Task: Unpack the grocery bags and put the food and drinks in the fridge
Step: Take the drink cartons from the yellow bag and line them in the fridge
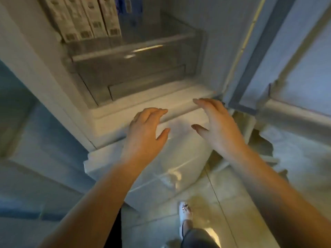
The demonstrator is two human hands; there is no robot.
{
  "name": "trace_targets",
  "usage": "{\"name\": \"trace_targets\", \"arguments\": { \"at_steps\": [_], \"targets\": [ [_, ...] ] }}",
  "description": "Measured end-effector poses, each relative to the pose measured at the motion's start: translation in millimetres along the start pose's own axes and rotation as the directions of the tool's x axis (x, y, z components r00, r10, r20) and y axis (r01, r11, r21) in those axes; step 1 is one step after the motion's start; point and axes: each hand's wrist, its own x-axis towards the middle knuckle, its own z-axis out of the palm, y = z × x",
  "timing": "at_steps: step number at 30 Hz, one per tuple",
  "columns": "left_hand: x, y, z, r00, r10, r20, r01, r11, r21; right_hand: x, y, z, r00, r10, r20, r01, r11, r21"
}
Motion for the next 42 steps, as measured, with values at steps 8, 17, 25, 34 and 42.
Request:
{"name": "trace_targets", "arguments": {
  "at_steps": [8,17,25,34,42],
  "targets": [
    [-62,55,88,0.923,0.225,0.312,-0.22,0.974,-0.054,-166,72,-19,0.944,0.33,0.003,-0.326,0.933,-0.151],
    [-105,165,184,0.708,0.415,0.571,-0.383,0.905,-0.183,-314,150,-62,0.759,0.649,-0.053,-0.649,0.747,-0.145],
    [-146,339,305,0.506,0.513,0.694,-0.458,0.841,-0.289,-446,265,-149,0.573,0.815,-0.089,-0.819,0.564,-0.108],
    [-140,505,396,0.494,0.559,0.666,-0.471,0.816,-0.336,-524,392,-256,0.487,0.864,-0.13,-0.873,0.481,-0.077],
    [-71,602,499,0.527,0.551,0.647,-0.424,0.83,-0.361,-495,525,-320,0.5,0.85,-0.165,-0.865,0.498,-0.053]
  ]
}}
